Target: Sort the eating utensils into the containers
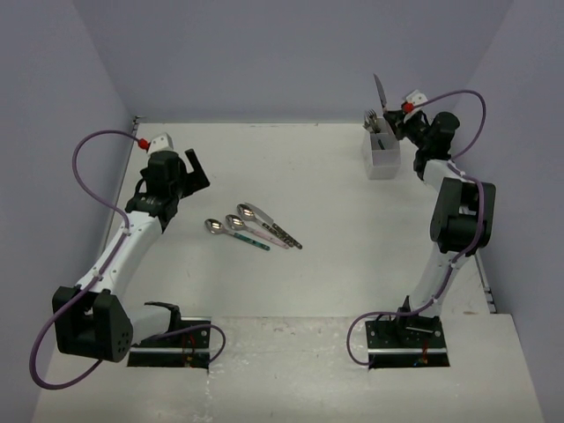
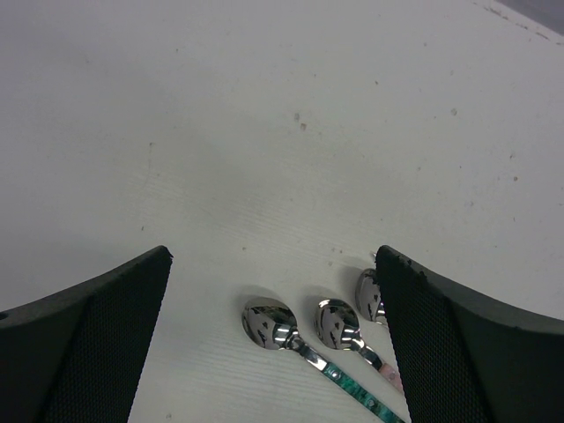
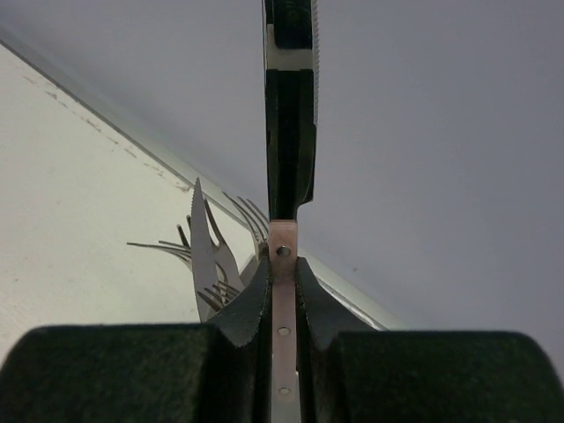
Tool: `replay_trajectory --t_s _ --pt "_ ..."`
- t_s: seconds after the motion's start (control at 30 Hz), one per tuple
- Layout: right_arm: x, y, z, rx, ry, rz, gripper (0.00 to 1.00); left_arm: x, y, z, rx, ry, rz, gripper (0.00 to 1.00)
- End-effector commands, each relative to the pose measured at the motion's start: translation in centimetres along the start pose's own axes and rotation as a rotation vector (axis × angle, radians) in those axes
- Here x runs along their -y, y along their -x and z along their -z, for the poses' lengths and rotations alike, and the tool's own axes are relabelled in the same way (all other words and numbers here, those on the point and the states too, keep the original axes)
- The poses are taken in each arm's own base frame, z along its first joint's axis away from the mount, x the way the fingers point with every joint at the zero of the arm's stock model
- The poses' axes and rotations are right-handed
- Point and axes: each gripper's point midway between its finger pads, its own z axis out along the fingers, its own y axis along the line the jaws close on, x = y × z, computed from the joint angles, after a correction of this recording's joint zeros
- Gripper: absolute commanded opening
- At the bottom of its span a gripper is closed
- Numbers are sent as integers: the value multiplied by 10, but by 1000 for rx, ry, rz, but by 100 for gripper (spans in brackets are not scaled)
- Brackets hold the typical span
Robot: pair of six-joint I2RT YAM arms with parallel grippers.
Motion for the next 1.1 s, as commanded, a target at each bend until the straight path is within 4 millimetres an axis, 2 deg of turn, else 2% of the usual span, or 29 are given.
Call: replay_trajectory --t_s 0.0,0.2,0.23,0.33,0.43,0.5,0.57,0.6,0.63,0.67,0.7,0.73,0.77,0.83,0.9,0.93,0.97,1.0,1.03,1.07 --pt "0 -1 5 2 19 32 8 11 30 9 84 -27 -5 100" --pt "-5 -13 9 -32 17 9 12 8 30 12 86 -21 -11 100" --pt "-3 -14 9 -37 4 10 19 8 29 12 84 -20 -10 100" --pt "8 -17 12 -57 -55 2 29 7 27 13 80 -16 -10 100" --pt "12 -8 16 -49 -73 7 32 3 21 14 62 -6 -12 100" --pt "13 7 20 -32 -79 23 48 0 19 16 59 2 -8 100" --pt "11 15 24 -29 -85 26 53 0 18 17 61 -1 -2 100" --pt "11 33 28 -9 -93 40 56 1 17 17 58 -4 -1 100" --pt "8 39 32 -4 -93 25 62 0 17 18 59 -4 1 100" --pt "4 46 33 -2 -97 18 76 0 17 19 61 -4 5 100" --pt "0 55 35 2 -101 12 84 0 16 19 59 -5 5 100" --pt "-5 72 42 8 -113 5 95 0 14 19 58 -5 14 100" --pt "-13 80 40 7 -136 -7 99 -1 14 19 57 -3 18 100" --pt "-32 102 48 4 -142 2 99 -5 7 16 31 21 24 100" --pt "-60 115 39 -39 -183 22 99 -7 3 14 12 34 25 100" --pt "-76 119 45 -85 -183 2 99 -8 -2 12 -4 41 28 100" --pt "-127 129 38 -112 -98 -39 99 -9 -7 11 -17 44 37 100" --pt "-127 126 39 -120 -110 -54 99 -9 -9 11 -22 44 36 100" --pt "-164 129 39 -151 -35 -81 99 -10 -10 11 -25 45 43 100" --pt "-178 124 40 -185 -37 -98 99 -12 -14 11 -30 50 43 100"
